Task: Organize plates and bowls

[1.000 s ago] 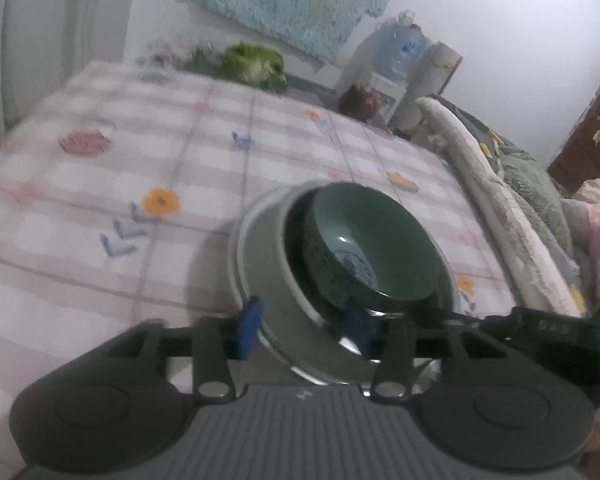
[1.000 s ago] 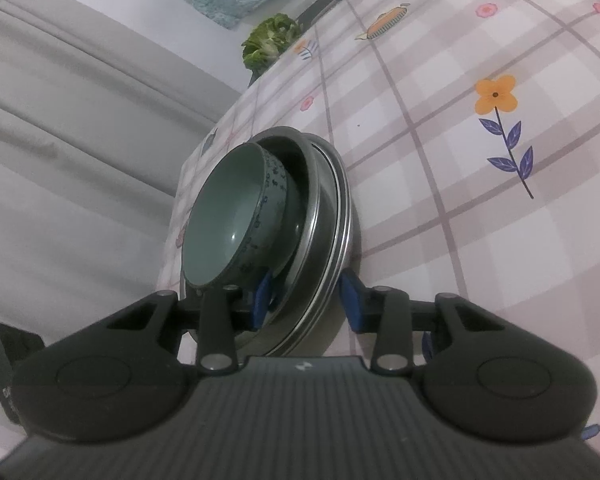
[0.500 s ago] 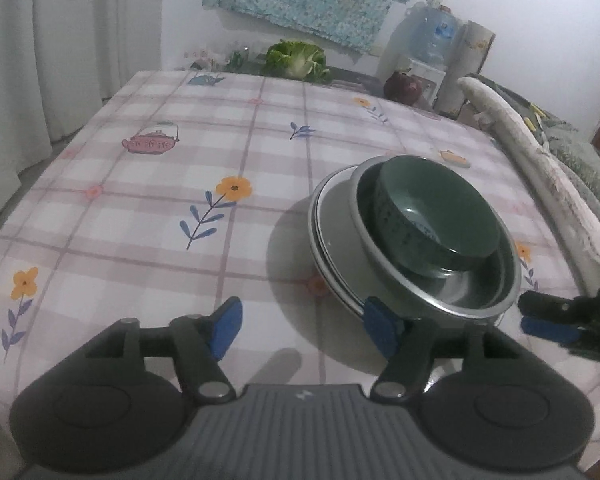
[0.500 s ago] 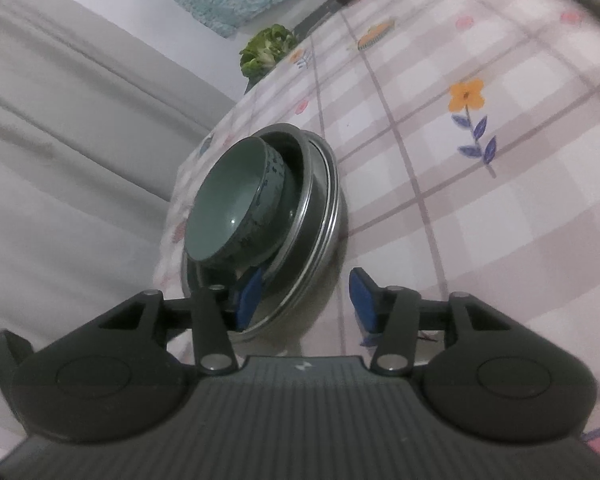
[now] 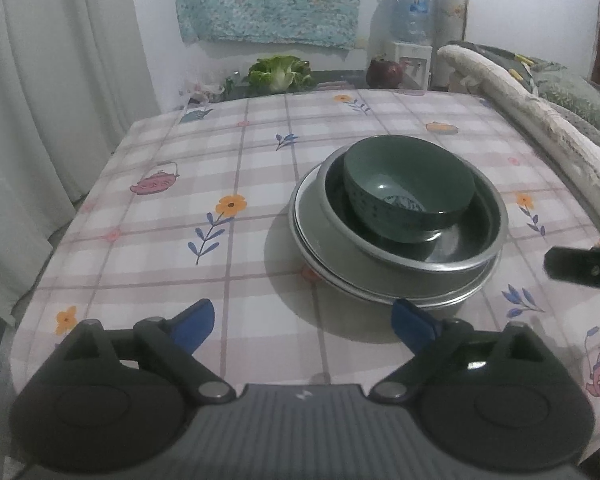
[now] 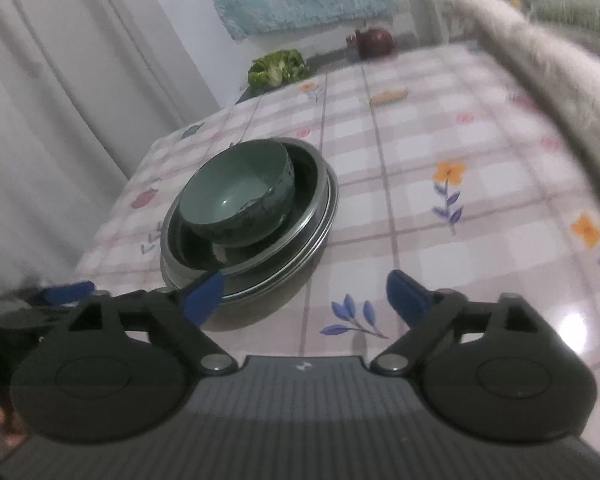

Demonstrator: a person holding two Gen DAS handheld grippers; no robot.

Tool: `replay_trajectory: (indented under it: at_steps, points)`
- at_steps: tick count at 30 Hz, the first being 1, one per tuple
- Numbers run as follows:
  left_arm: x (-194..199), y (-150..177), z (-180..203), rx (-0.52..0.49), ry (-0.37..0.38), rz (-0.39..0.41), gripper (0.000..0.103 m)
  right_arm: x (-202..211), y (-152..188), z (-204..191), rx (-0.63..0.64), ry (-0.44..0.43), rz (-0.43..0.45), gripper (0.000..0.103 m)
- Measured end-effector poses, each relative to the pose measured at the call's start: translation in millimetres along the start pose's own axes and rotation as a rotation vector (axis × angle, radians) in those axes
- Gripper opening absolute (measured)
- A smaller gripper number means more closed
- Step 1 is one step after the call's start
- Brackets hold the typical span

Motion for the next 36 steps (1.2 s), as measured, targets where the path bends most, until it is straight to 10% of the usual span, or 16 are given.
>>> replay_trajectory:
  at_steps: [20,26,36]
  points:
    - [21.0,-5.0,-3.9,0.012,-0.039,0.036,0.099,86.1,-40.9,-28.7,0.334,0.301,0.399,0.102]
    - [36.5,-9.8,-3.0,0.037,-0.027,0.104,0.103,69.6,-30.3,-29.2,0.233,0.184,0.232,0.102]
    - [21.1,6.5,1.6,0.002,-0.063,-0.079,0.103,21.4,9.3,-42.9,0.172,0.190,-0.070,0.102]
Point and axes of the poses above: each gripper's, at about its wrist camera, not at the fingertips, and x roughly against the way its jaws point, z to its right, y to its underside, the point moved 3 cm from there along -x, roughly the way its jaws point, and after that the axes turned 8 degrees about z, right-handed, at the moved point
